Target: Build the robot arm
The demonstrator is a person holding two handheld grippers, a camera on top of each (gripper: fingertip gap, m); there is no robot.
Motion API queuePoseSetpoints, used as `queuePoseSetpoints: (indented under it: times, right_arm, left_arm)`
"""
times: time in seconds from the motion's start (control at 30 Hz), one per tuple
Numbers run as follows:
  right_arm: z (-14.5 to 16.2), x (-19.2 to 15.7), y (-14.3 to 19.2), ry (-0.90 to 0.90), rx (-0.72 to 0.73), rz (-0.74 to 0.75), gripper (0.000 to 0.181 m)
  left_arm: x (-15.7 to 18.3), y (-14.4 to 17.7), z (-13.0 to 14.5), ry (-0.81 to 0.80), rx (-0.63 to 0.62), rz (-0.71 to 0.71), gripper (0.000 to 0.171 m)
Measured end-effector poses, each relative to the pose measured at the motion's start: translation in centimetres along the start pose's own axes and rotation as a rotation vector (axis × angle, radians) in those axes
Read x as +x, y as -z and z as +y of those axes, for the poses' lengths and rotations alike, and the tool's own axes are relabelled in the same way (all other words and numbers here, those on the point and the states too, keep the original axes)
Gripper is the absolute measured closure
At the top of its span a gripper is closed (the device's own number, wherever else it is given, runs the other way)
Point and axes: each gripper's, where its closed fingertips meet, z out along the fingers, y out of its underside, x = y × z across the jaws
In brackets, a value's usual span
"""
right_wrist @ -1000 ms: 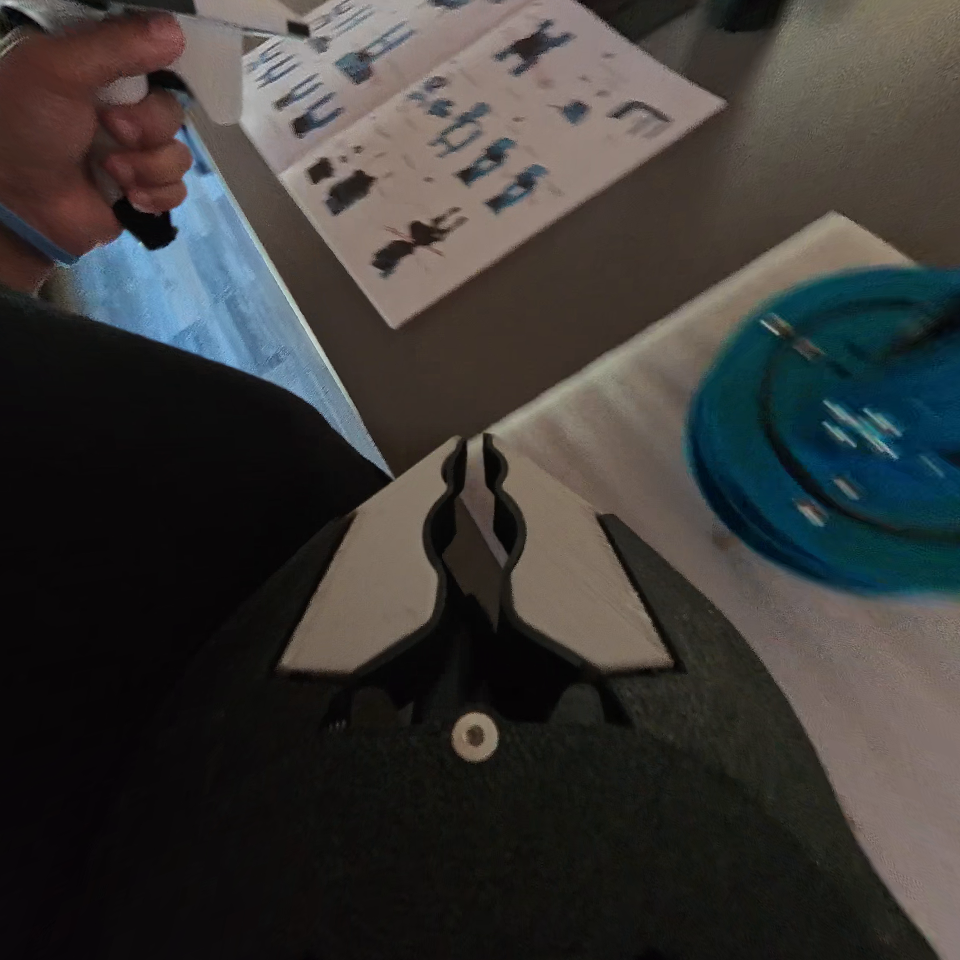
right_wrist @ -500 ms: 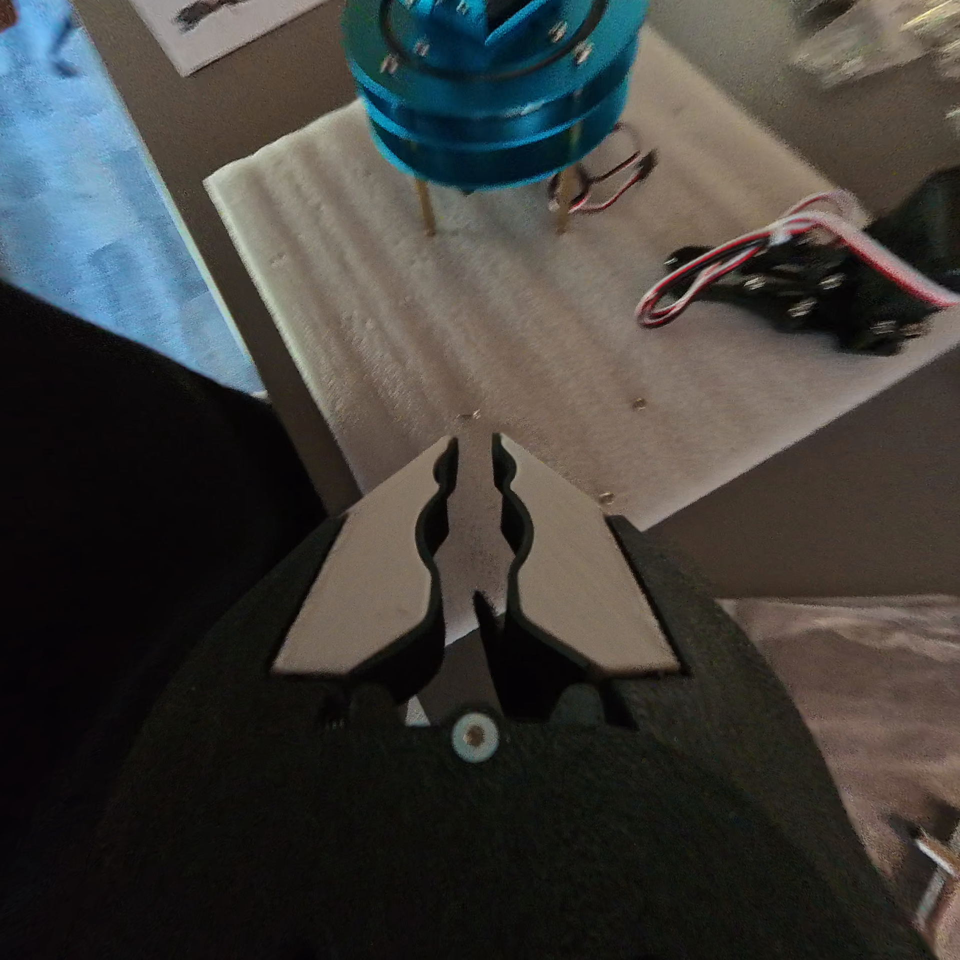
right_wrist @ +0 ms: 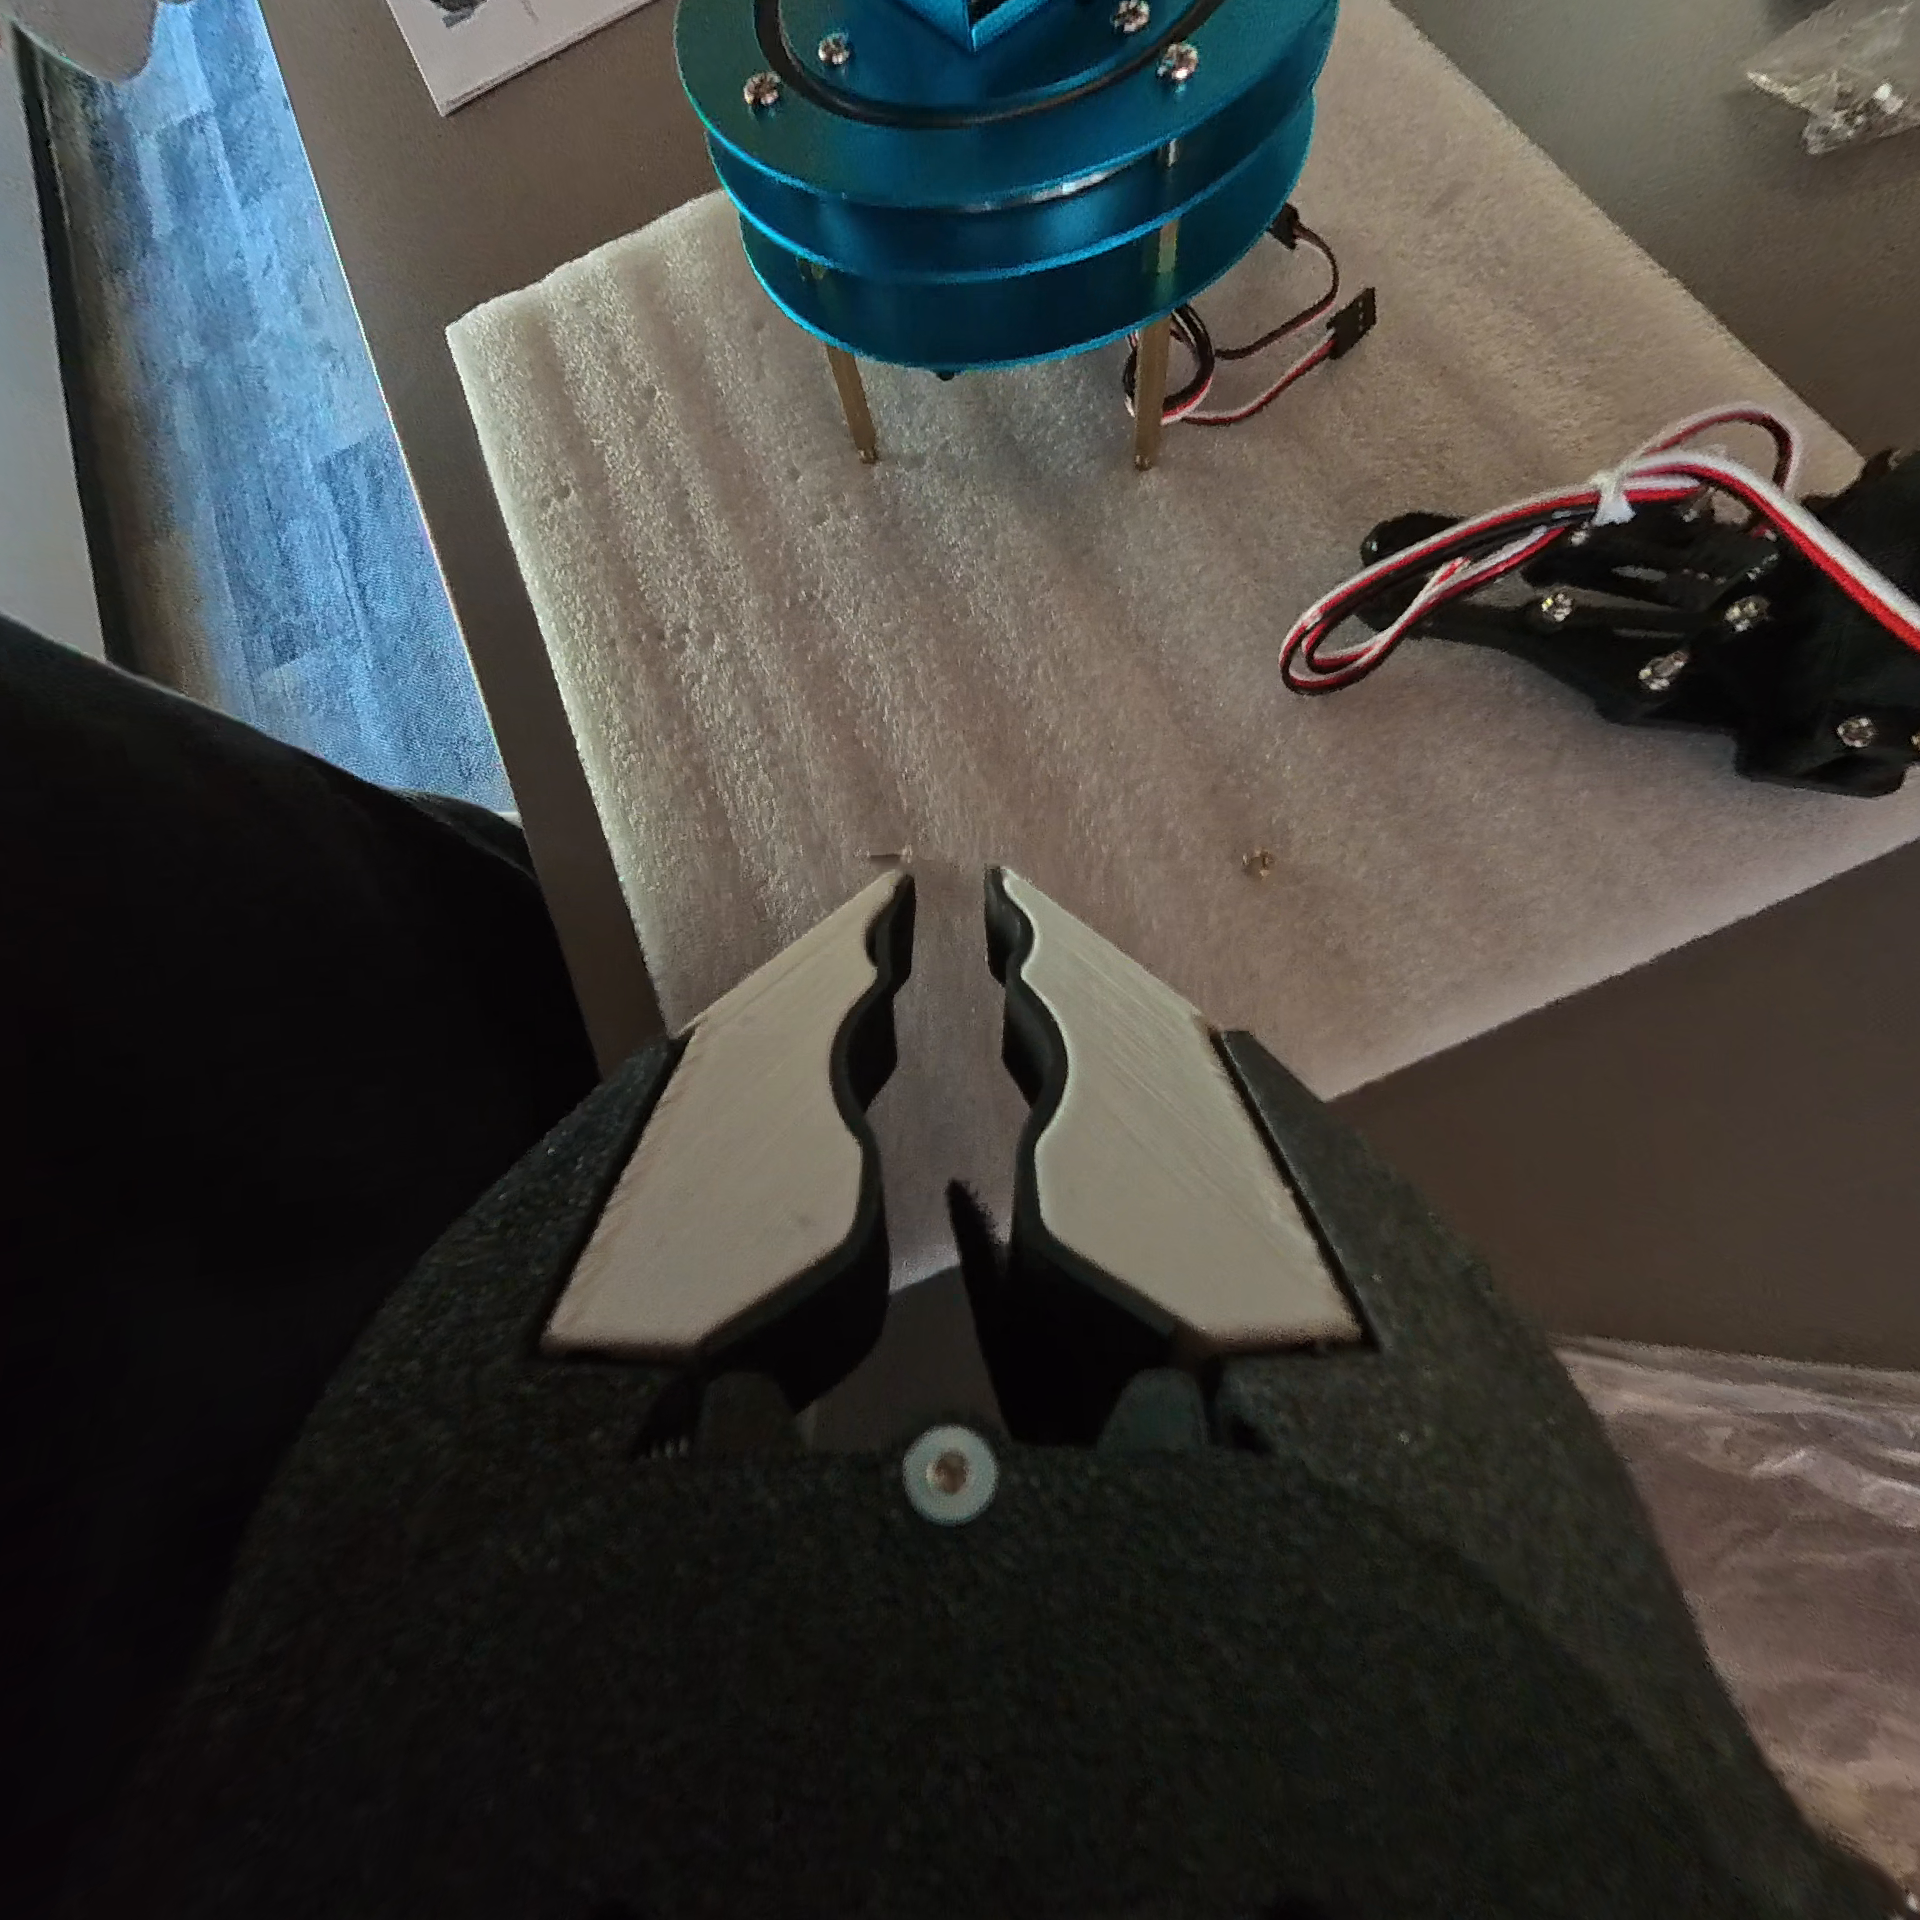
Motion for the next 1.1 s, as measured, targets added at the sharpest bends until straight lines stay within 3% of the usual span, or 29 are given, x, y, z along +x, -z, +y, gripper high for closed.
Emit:
queuePoseSetpoints:
  times: [0.4,0.57,0.87,1.1]
  right_arm:
    - [2.2,0.4,3.0,-0.100,0.050,0.144,0.169]
    - [3.8,0.3,5.0,-0.159,0.094,0.222,0.169]
    - [6.0,3.4,9.5,-0.269,0.167,0.390,0.169]
    - [7.0,4.1,11.1,-0.315,0.182,0.428,0.170]
  left_arm:
    - [0.9,-1.0,-0.6,-0.081,-0.026,0.041,0.152]
    - [2.9,-1.6,0.4,-0.082,-0.050,0.077,0.152]
    - [7.5,-2.9,1.9,-0.128,-0.095,0.161,0.152]
    - [9.3,-3.6,2.5,-0.142,-0.118,0.202,0.152]
